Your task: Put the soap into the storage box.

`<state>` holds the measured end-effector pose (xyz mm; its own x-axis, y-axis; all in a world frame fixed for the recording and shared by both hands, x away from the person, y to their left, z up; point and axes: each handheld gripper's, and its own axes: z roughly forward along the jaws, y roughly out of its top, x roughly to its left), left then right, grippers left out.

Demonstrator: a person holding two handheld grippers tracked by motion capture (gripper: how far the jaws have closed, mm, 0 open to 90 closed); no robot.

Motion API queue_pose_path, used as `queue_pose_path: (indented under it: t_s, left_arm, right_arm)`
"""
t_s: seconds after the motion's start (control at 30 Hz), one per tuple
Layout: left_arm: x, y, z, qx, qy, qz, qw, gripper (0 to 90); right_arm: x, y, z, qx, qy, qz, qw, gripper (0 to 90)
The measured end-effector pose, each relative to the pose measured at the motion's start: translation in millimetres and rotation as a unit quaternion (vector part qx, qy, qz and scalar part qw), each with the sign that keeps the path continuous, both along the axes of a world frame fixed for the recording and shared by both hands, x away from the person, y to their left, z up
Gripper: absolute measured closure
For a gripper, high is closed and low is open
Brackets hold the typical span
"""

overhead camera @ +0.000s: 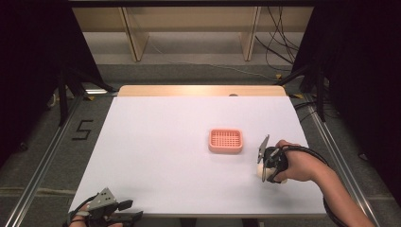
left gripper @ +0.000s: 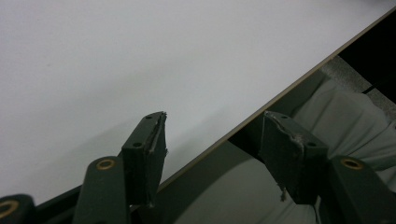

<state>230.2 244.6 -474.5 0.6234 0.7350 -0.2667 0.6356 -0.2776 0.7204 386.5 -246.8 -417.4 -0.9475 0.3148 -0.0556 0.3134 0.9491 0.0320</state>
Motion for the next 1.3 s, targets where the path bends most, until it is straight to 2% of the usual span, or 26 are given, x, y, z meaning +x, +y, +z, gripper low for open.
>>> queue_pose_path:
  t_s: [0.07,0.1,0.23,0.27,0.33,0.37,0.4,0.47,0.57,0.6,0.63,0.67,0.77,0.8,0.9,0.93,0.97,1.0,1.03,1.07,1.1,1.13,1.17,1.23,1.27,1.3]
  left_arm:
    - [0.0,0.0,0.0,0.000,0.000,0.000,1.0000,40.0]
    - [-0.1,-0.5,-0.5,-0.002,-0.004,0.004,1.0000,40.0]
    - [-0.3,-0.5,-0.4,-0.002,-0.004,0.004,1.0000,40.0]
    - [-0.3,-0.4,-0.4,-0.003,-0.004,0.005,1.0000,40.0]
    - [-0.2,-0.5,-0.4,-0.002,-0.004,0.005,1.0000,40.1]
    - [-0.3,-0.5,-0.4,-0.003,-0.004,0.005,1.0000,40.0]
    - [-0.3,-0.5,-0.4,-0.003,-0.004,0.005,1.0000,40.1]
    - [-0.3,-0.5,-0.4,-0.002,-0.004,0.005,1.0000,40.1]
    - [-0.1,0.3,0.4,0.000,-0.001,0.000,1.0000,40.1]
    - [-0.4,-0.6,-0.3,-0.002,-0.005,0.005,1.0000,40.1]
    - [-0.2,-0.4,-0.4,-0.002,-0.005,0.003,1.0000,40.1]
    - [-0.2,0.1,-0.2,0.001,0.000,0.001,1.0000,40.0]
    - [0.4,1.1,-0.2,0.011,-0.001,0.001,0.9999,40.1]
    - [-0.4,-0.5,-0.2,-0.002,-0.005,0.004,1.0000,40.1]
    - [0.3,0.9,-0.2,0.011,-0.001,0.001,0.9999,40.2]
    - [0.3,0.9,-0.1,0.011,-0.001,0.000,0.9999,40.1]
    - [0.3,0.9,-0.1,0.011,-0.001,0.000,0.9999,40.1]
    - [-0.6,-1.1,-0.5,-0.006,0.000,0.006,1.0000,40.1]
    - [-0.6,-1.2,-0.6,-0.005,0.000,0.006,1.0000,40.1]
    - [-0.5,-1.2,-0.5,-0.005,0.000,0.006,1.0000,40.1]
    - [-0.5,-1.2,-0.5,-0.005,0.000,0.006,1.0000,40.1]
    - [-0.6,-1.2,-0.5,-0.006,0.000,0.006,1.0000,40.1]
    - [-0.6,-1.2,-0.6,-0.006,0.000,0.006,1.0000,40.1]
    - [-0.5,-1.1,-0.5,-0.006,0.000,0.006,1.0000,40.1]
    - [-0.5,-1.1,-0.4,-0.005,0.000,0.006,1.0000,40.1]
    - [-0.6,-1.2,-0.5,-0.006,0.000,0.006,1.0000,40.1]
  right_arm:
    - [1.8,-0.1,-0.5,-0.002,-0.006,0.006,1.0000,50.7]
    - [1.1,0.7,0.9,-0.002,0.001,-0.005,1.0000,50.6]
    - [3.1,0.9,1.0,0.004,-0.008,0.006,0.9999,50.7]
    - [4.2,0.9,1.8,0.000,-0.007,-0.001,1.0000,50.7]
    - [6.5,0.0,1.8,0.000,-0.008,0.010,0.9999,50.7]
    - [4.7,1.7,3.2,-0.002,-0.006,-0.008,1.0000,50.7]
    - [7.7,0.7,2.5,0.002,-0.011,0.010,0.9999,50.7]
    - [7.8,1.1,4.5,-0.006,-0.011,0.001,0.9999,50.7]
    - [11.0,-0.1,4.0,-0.004,-0.015,0.017,0.9997,50.7]
    - [9.8,1.4,5.4,-0.006,-0.013,0.004,0.9999,50.7]
    - [11.7,1.1,5.5,-0.005,-0.017,0.011,0.9998,50.7]
    - [11.6,2.4,6.8,-0.008,-0.014,0.002,0.9999,50.7]
    - [14.8,1.4,6.2,-0.004,-0.016,0.017,0.9997,50.8]
    - [14.2,3.6,7.6,-0.008,-0.015,0.007,0.9998,50.8]
    - [16.2,4.2,8.0,-0.006,-0.017,0.011,0.9998,50.8]
    - [18.3,3.9,7.5,-0.004,-0.020,0.023,0.9995,50.8]
    - [18.3,3.9,7.5,-0.004,-0.020,0.023,0.9995,50.8]
    - [18.2,4.9,8.8,-0.007,-0.016,0.010,0.9998,50.9]
    - [19.8,4.3,8.5,-0.005,-0.019,0.015,0.9997,50.8]
    - [18.9,5.2,9.5,-0.008,-0.015,0.005,0.9998,50.9]
    - [21.3,4.5,9.0,-0.006,-0.018,0.015,0.9997,50.9]
    - [21.3,5.5,10.4,-0.010,-0.016,0.006,0.9998,50.9]
    - [23.1,4.6,9.9,-0.008,-0.020,0.015,0.9997,50.9]
    - [23.0,6.0,11.2,-0.010,-0.018,0.003,0.9998,50.9]
    - [26.1,5.0,10.6,-0.008,-0.018,0.018,0.9996,50.9]
    - [25.7,5.7,11.1,-0.011,-0.017,0.012,0.9997,50.9]
